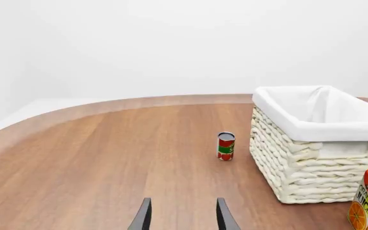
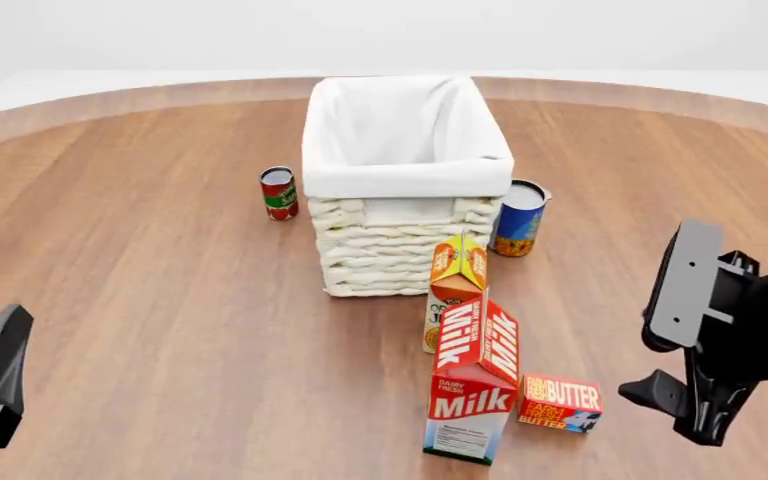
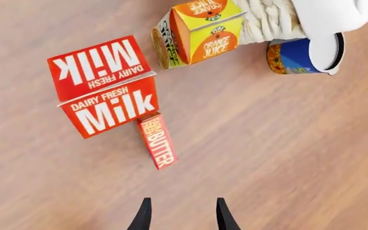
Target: Pick up the butter and put it in the basket.
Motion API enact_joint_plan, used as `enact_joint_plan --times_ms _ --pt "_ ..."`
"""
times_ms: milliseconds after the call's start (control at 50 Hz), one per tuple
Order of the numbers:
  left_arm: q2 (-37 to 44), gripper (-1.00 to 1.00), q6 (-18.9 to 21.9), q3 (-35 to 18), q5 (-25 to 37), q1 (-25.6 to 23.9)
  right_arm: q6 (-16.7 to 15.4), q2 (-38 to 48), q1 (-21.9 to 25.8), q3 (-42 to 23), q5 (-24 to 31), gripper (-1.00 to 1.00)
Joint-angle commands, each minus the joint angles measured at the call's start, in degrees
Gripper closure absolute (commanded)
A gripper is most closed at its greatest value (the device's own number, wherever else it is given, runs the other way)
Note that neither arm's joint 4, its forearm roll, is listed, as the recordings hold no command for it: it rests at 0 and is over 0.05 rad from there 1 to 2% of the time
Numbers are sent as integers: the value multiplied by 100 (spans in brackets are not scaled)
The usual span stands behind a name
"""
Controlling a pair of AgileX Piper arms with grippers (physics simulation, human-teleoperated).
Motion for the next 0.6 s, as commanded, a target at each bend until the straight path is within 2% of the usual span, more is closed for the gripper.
enact_joint_plan --times_ms 20,180,380,600 --pt "0 -100 0 0 0 0 -73 356 -45 -239 -208 -100" --pt "0 -100 0 0 0 0 -52 586 16 -37 -544 -100" --pt "0 -100 0 0 0 0 135 934 253 302 -1068 -100" --pt "0 -100 0 0 0 0 251 1314 369 309 -1428 -100"
